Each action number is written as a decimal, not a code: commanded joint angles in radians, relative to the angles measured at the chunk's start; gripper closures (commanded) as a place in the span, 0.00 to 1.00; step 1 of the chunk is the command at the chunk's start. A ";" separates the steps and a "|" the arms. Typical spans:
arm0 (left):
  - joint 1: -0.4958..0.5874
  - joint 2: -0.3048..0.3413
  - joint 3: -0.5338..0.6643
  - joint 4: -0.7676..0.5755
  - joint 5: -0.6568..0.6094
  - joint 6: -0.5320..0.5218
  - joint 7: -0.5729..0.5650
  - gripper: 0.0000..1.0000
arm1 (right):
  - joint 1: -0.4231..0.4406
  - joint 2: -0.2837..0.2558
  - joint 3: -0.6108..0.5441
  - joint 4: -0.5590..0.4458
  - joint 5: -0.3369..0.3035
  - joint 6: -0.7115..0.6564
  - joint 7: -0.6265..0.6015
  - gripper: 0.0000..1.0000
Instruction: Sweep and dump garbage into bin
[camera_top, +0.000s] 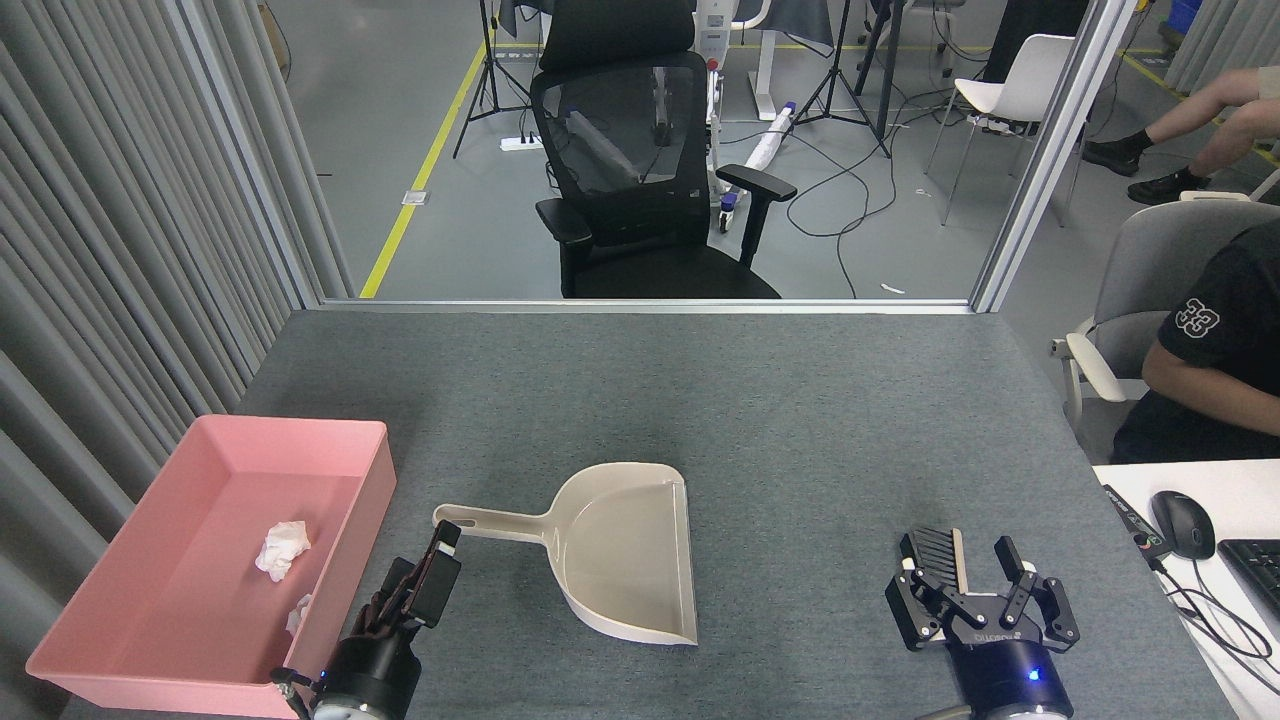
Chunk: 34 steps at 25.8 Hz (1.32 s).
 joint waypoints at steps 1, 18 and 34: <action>-0.007 0.008 -0.003 -0.043 -0.195 -0.025 0.013 0.02 | -0.048 0.011 0.022 0.010 0.019 0.019 0.002 0.01; -0.028 -0.002 -0.025 -0.048 -0.603 -0.084 0.096 0.02 | -0.045 0.165 0.066 0.014 0.100 0.077 -0.010 0.01; 0.002 -0.002 -0.030 -0.060 -0.619 -0.120 0.088 0.01 | -0.043 0.168 0.097 0.014 0.119 0.100 -0.007 0.01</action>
